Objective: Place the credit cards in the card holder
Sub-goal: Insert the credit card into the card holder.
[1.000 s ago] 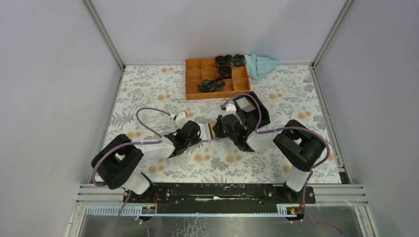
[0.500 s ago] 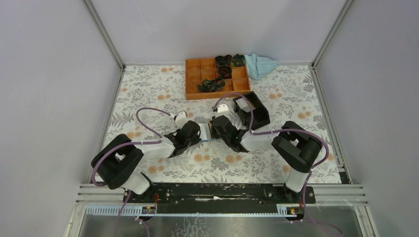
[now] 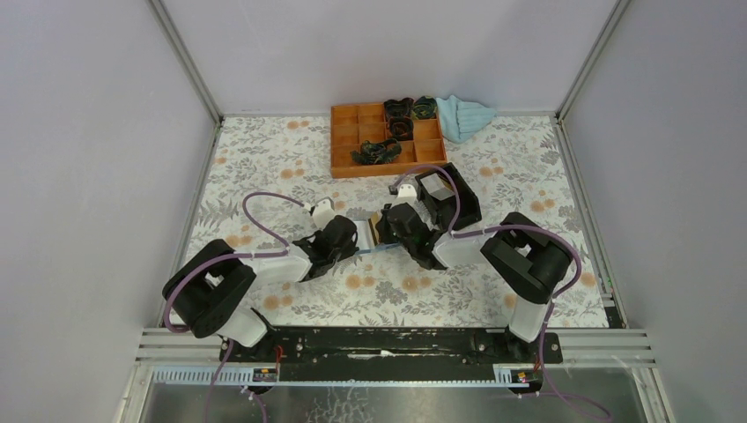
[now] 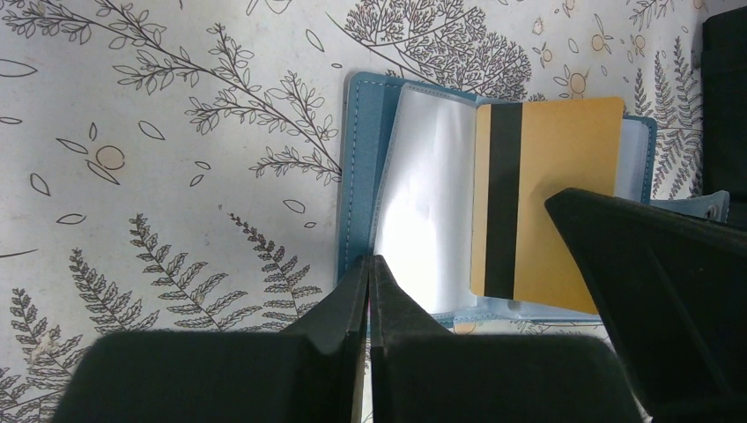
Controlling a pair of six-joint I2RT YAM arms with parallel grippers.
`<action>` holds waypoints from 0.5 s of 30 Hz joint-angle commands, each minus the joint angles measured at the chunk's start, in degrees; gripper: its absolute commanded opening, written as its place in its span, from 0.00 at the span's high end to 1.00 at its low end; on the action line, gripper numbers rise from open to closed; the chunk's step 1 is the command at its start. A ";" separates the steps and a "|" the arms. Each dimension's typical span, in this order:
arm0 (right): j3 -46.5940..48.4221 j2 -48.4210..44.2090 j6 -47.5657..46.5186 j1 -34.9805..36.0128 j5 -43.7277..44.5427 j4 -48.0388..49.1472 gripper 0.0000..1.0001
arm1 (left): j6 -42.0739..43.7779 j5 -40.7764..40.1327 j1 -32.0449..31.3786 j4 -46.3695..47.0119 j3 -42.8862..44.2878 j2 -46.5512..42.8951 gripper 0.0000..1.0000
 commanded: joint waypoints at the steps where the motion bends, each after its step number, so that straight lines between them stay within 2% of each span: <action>1: -3.24 3.49 2.63 -0.66 -5.50 -5.21 1.00 | 1.40 1.15 0.52 -9.58 -3.78 4.19 0.97; 15: -6.85 3.83 8.32 -1.04 -7.95 -3.38 1.00 | 1.20 1.78 0.42 -9.61 -3.77 3.82 0.99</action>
